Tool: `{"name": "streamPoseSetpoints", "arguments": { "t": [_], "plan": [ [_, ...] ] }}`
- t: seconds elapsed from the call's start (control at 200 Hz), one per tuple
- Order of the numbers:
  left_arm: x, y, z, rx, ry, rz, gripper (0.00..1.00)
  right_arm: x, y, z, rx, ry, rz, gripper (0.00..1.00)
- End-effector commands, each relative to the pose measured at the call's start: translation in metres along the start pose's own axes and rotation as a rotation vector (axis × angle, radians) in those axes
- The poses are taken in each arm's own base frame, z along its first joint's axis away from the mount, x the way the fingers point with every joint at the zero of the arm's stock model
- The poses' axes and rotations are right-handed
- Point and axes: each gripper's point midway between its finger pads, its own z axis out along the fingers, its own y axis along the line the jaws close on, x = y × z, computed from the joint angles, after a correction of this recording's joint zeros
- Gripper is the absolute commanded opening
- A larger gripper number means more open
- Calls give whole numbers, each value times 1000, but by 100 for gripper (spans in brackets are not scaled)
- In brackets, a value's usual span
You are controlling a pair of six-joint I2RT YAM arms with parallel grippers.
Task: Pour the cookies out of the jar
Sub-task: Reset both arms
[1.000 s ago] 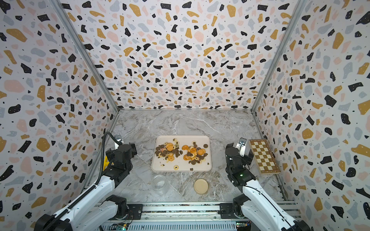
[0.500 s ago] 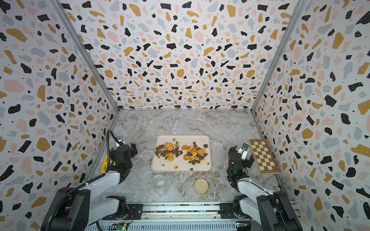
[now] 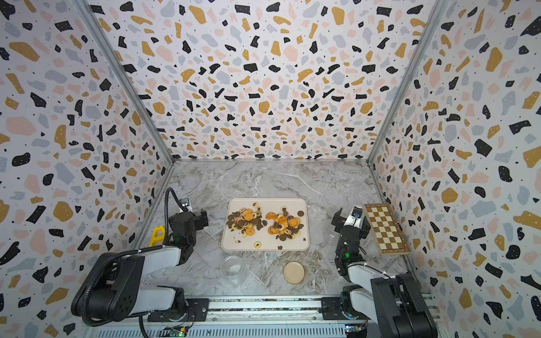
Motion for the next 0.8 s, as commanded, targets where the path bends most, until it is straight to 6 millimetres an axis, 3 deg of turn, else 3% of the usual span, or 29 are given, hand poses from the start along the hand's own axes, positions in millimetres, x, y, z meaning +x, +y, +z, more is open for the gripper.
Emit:
{"name": "streamPoseSetpoints", "arguments": {
  "t": [0.0,0.095,0.18,0.265,0.415,0.626,0.796],
  "plan": [
    [-13,0,5,-3,-54,-15,99,-22,-16,-1,89,-39,51,99],
    [-12,-2,5,5,-50,-10,99,-14,-30,4,140,5,73,99],
    [-12,-2,6,5,-50,-8,99,-2,-30,6,149,56,46,99],
    [-11,-3,7,6,-46,-6,99,12,-55,-1,303,112,93,100],
    [-11,-3,7,7,-46,-5,99,19,-75,-9,425,159,103,100],
    [-11,-3,7,8,-46,-7,99,20,-72,-7,383,160,122,100],
    [-12,-3,6,8,-47,-6,99,35,-62,6,320,230,58,100]
  ]
}}
